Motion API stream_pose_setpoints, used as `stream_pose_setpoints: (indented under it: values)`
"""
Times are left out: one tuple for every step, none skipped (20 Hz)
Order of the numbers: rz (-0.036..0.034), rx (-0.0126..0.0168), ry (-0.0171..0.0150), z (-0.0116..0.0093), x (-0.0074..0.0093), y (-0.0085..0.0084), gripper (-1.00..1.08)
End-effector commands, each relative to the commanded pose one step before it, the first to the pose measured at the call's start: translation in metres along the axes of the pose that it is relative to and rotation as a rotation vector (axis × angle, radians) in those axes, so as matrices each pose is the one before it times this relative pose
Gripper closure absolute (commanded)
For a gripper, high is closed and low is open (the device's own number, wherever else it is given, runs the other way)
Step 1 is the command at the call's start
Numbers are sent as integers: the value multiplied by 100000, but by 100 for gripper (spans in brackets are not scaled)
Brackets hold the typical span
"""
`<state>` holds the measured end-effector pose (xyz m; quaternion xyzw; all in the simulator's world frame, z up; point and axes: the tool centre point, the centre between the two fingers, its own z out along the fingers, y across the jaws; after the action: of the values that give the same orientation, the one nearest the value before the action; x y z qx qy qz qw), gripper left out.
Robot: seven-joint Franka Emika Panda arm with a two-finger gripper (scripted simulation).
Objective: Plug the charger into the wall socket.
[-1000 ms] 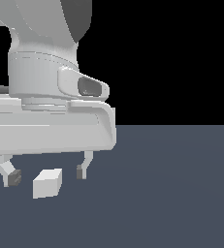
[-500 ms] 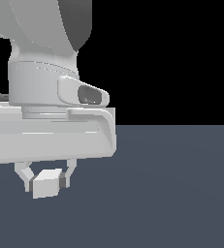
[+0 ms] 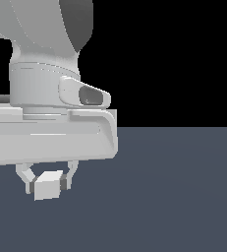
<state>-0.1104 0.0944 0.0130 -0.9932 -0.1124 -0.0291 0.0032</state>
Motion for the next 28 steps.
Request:
stream_pose_setpoints:
  values:
    - [1322, -46, 90, -249, 383, 52, 108]
    - [916, -31, 3, -151, 238, 38, 108]
    - [1085, -38, 3, -179, 282, 45, 108]
    - [1255, -45, 4, -207, 326, 54, 108]
    - [1424, -54, 4, -234, 371, 62, 108]
    - [1593, -63, 5, -261, 414, 72, 108]
    - [1755, -73, 5, -287, 457, 81, 108]
    - [1912, -84, 6, -312, 498, 92, 108]
    - [2061, -96, 6, -335, 538, 101, 108]
    - [2207, -108, 7, -358, 576, 111, 108]
    - [2349, -121, 7, -379, 613, 123, 108]
    - [2485, -135, 8, -399, 650, 134, 108]
    - [2617, -149, 8, -417, 685, 145, 108]
    - [2748, -163, 9, -435, 720, 158, 108]
    - [2757, -171, 9, -434, 724, 163, 108]
    - [2598, -167, 9, -406, 683, 157, 108]
    - [2436, -162, 8, -378, 641, 151, 108]
    - [2269, -155, 7, -349, 599, 144, 108]
    - [2102, -148, 7, -321, 555, 136, 108]
    - [1933, -139, 6, -293, 512, 128, 108]
    - [1767, -129, 5, -265, 469, 119, 108]
    - [1605, -120, 5, -239, 426, 111, 108]
    - [1443, -110, 4, -212, 384, 102, 108]
    - [1282, -99, 3, -187, 342, 92, 108]
    - [1127, -89, 2, -162, 301, 84, 108]
    - [973, -78, 1, -138, 261, 75, 108]
    - [817, -67, 1, -115, 220, 63, 108]
    - [667, -55, 0, -92, 180, 53, 108]
